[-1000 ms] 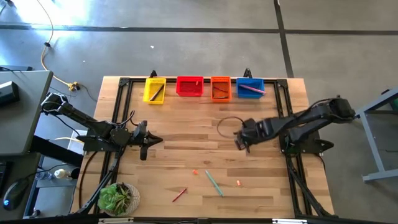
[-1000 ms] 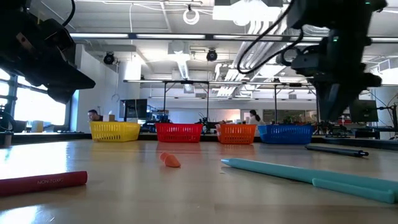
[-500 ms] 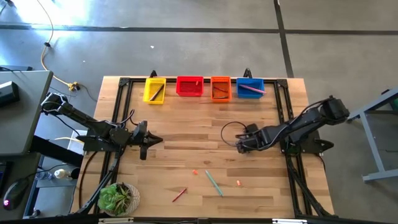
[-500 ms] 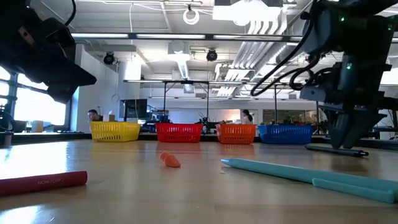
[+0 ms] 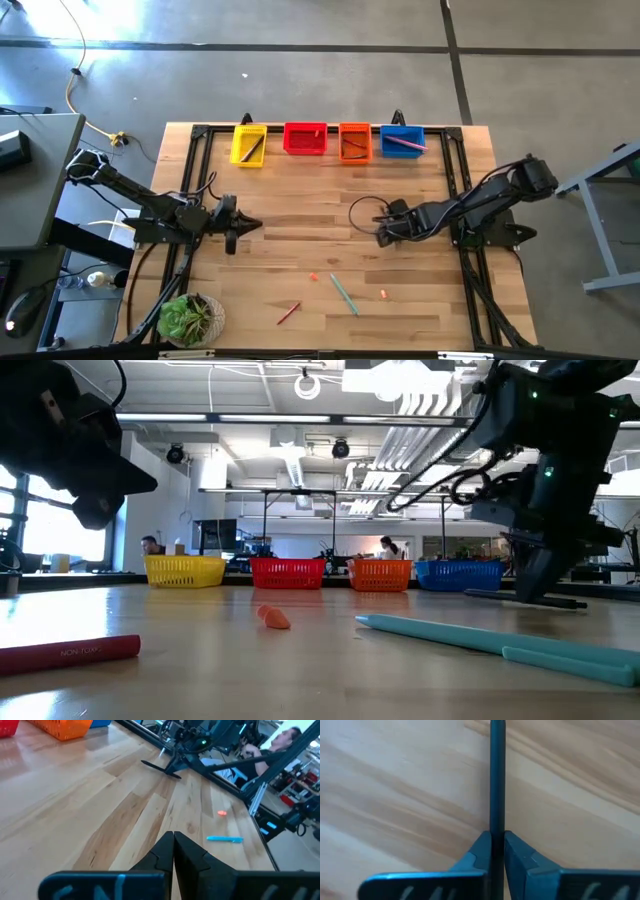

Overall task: Sort crayons/erasers/pens/pencils in bins
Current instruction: Put the black pen into the yellow basket

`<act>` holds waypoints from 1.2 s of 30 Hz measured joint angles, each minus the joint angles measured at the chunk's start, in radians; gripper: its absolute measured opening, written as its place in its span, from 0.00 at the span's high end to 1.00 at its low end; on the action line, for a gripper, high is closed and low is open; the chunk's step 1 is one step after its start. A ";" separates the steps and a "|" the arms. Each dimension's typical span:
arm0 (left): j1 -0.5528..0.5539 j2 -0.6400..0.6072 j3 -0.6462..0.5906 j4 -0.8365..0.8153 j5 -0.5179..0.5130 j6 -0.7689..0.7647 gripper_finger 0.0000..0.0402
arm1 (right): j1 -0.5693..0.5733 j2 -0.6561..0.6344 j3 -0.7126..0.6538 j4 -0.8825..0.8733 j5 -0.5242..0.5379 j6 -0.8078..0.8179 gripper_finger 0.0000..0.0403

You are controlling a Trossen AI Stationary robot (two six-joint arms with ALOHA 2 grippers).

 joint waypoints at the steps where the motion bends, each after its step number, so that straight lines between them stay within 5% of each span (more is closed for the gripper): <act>1: 0.004 0.000 0.000 0.005 -0.001 -0.001 0.99 | 0.000 -0.005 0.000 0.023 0.000 -0.013 0.96; 10: 0.085 0.002 0.000 0.072 0.051 0.009 0.87 | 0.000 -0.013 0.001 0.410 0.008 -0.285 0.97; 23: 0.228 0.002 0.000 0.387 0.227 0.211 0.70 | -0.077 -0.013 0.002 1.187 -0.031 -0.827 0.97; 29: 0.282 0.002 0.000 0.435 0.275 0.285 0.66 | -0.122 0.047 0.078 1.237 -0.113 -0.913 0.97; 36: 0.328 0.002 0.000 0.461 0.391 0.255 0.65 | -0.131 0.282 0.266 1.331 -0.189 -1.035 0.97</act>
